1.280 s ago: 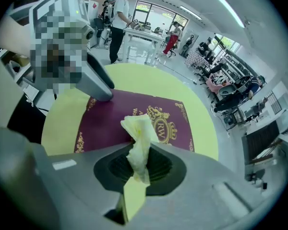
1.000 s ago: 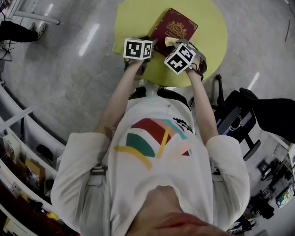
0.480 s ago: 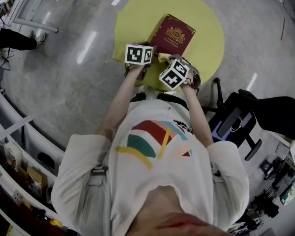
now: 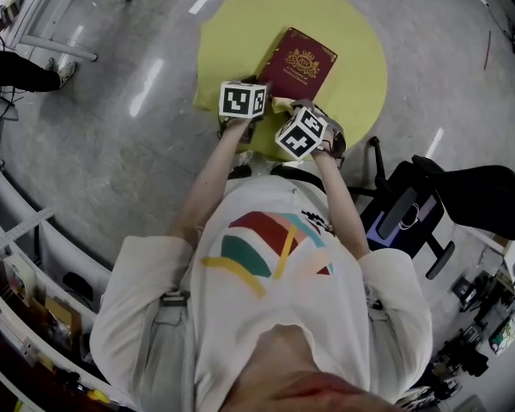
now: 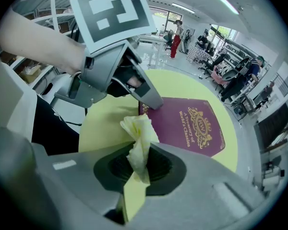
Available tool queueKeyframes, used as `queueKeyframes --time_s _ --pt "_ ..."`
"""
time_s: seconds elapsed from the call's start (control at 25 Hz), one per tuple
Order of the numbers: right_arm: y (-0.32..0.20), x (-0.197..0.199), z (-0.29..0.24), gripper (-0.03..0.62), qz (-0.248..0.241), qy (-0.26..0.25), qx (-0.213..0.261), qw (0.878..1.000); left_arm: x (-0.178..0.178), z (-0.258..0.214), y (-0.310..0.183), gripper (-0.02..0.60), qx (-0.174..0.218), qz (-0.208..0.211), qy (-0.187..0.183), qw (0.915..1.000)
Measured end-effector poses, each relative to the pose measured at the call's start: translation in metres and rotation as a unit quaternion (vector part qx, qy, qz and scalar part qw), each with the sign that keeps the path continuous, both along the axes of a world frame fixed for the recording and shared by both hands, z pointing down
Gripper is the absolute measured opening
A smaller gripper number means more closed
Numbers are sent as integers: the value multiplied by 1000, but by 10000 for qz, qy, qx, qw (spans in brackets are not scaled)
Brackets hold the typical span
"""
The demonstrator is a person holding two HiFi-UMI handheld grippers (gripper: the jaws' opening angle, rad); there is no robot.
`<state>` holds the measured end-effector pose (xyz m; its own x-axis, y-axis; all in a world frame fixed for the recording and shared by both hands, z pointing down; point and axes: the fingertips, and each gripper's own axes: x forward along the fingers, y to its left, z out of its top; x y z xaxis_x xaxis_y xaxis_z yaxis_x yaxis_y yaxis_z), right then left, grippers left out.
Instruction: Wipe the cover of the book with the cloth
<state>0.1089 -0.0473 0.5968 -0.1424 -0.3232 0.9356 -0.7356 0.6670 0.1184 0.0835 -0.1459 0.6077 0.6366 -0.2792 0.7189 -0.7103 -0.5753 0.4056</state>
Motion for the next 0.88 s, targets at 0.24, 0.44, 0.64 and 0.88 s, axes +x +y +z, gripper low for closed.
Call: queueKeyframes --time_s 0.24,0.44,0.64,0.88 --pt "0 1 0 28 0 -10 -42 10000 -2 -9 -3 159 227 -69 34 9997" --pt "-22 21 -32 29 282 -93 463 9985 -5 -58 -13 43 846 -214 304 9957" --pt "-77 53 -86 29 487 16 1202 9916 -14 -127 -21 15 1548 -357 998 9822" --pt "-136 83 -101 29 218 542 1365 9889 -41 -194 -13 15 2505 -596 1395 9562"
